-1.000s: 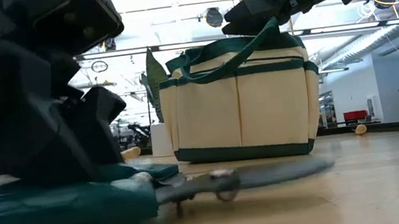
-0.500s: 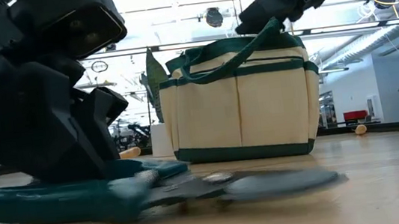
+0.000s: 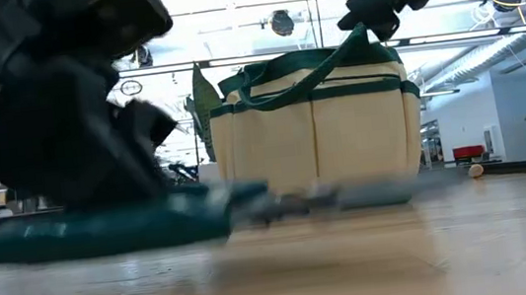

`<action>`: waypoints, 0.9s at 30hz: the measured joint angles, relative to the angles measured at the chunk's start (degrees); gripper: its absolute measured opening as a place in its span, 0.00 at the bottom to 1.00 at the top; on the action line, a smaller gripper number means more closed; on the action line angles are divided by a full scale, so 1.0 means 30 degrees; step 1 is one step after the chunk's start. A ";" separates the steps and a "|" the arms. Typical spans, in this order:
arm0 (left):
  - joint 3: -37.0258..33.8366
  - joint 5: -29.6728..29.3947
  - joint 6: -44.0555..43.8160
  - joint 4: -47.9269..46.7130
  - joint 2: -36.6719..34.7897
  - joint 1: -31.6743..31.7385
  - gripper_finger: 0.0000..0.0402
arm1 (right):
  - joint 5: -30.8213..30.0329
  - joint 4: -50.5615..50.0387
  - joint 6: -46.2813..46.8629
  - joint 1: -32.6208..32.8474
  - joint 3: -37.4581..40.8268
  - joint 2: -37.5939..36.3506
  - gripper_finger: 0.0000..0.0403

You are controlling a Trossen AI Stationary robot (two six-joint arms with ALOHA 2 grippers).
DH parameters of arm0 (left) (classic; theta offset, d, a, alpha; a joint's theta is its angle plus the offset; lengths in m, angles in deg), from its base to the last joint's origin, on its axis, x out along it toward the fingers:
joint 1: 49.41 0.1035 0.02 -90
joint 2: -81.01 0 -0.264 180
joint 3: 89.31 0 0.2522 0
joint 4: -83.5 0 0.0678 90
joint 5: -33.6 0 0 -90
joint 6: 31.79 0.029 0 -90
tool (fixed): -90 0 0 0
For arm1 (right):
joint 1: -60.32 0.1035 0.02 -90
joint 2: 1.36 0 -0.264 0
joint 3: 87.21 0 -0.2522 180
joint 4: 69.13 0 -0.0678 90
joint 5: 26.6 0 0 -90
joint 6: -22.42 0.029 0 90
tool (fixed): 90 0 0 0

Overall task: Pick & Place Garden tools in Gardening bag
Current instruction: Put the shear scissors into the gardening bag

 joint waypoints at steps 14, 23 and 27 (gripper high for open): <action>0.0007 -0.0739 0.2187 0.0020 -0.2609 0.0178 0.14 | -0.0021 -0.1766 0.1010 0.1760 0.0007 -0.0024 0.42; 0.0007 -0.1273 0.3996 0.0162 -0.4657 0.0764 0.14 | -0.0617 -0.3601 0.0562 0.2904 0.0007 -0.0020 0.42; 0.0007 -0.1285 0.4915 0.0134 -0.5410 0.1192 0.14 | -0.1649 -0.3669 0.0311 0.3397 0.0007 -0.0020 0.42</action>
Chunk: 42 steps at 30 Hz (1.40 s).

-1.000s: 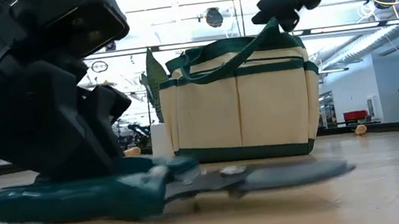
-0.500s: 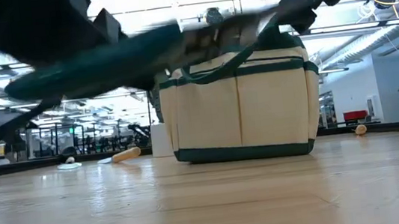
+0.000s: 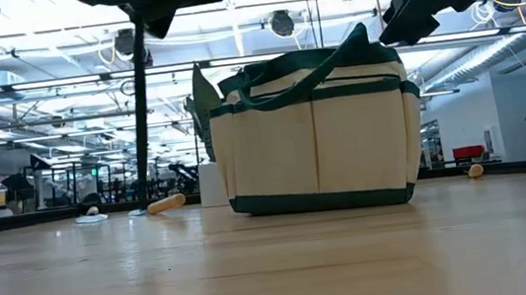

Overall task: Pick & Place Garden tools in Gardening bag
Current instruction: Put the shear scissors into the gardening bag

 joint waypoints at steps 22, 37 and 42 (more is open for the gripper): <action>0.0029 0.1156 0.4265 0.2339 -0.2562 0.3557 0.14 | -0.0021 -0.0002 -0.0080 0.0576 0.0002 0.0007 0.42; 0.0029 0.4214 0.6169 0.6716 -0.2532 0.6754 0.14 | -0.0022 0.0064 -0.0088 0.0569 0.0007 0.0007 0.42; 0.0029 0.5305 0.6173 0.7596 -0.2532 0.7828 0.14 | -0.0026 0.0080 -0.0160 0.0569 0.0007 0.0007 0.42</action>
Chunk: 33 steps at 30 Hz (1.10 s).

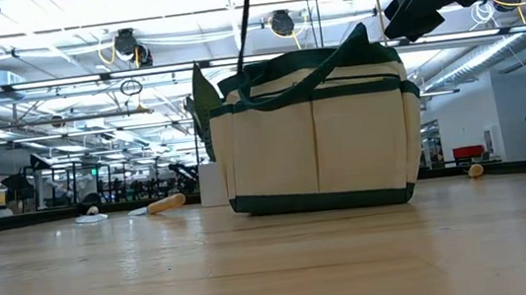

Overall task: Pick & Place Garden tools in Gardening bag
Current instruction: Put the shear scissors into the gardening bag

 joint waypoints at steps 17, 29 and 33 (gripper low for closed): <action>0.0000 0.0995 -0.0070 0.2356 0.0535 0.1782 0.14 | -0.0003 0.0222 -0.0437 -0.0015 0.0000 0.0000 0.42; 0.0000 0.1424 -0.1018 0.4214 0.3166 0.2028 0.14 | -0.0005 0.0226 -0.0430 -0.0015 0.0000 0.0000 0.42; 0.0000 0.1422 -0.1650 0.3109 0.3655 0.2028 0.14 | -0.0003 0.0225 -0.0433 -0.0015 0.0000 0.0000 0.42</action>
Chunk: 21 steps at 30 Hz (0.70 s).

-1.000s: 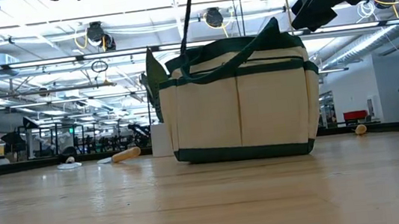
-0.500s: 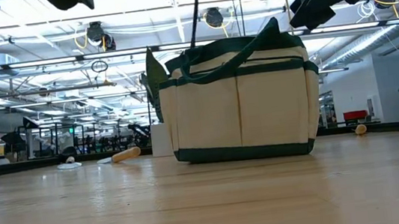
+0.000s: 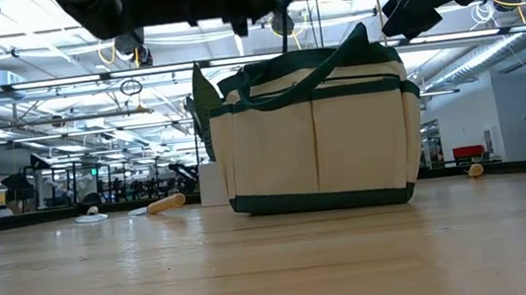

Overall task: Pick & Place Garden tools in Gardening bag
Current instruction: Put the shear scissors into the gardening bag

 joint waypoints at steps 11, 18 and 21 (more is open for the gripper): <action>0.0000 -0.1036 -0.0798 -0.5375 0.0025 -0.0073 0.14 | 0.0003 -0.0006 0.0006 0.0000 0.0000 0.0000 0.42; 0.0000 -0.1036 -0.1163 -0.8017 0.0025 -0.0080 0.15 | 0.0050 -0.0014 0.0135 -0.0001 0.0000 0.0000 0.42; 0.0000 -0.1043 -0.1155 -0.8896 0.0025 -0.0073 0.15 | 0.0051 -0.0014 0.0142 0.0000 0.0000 0.0000 0.42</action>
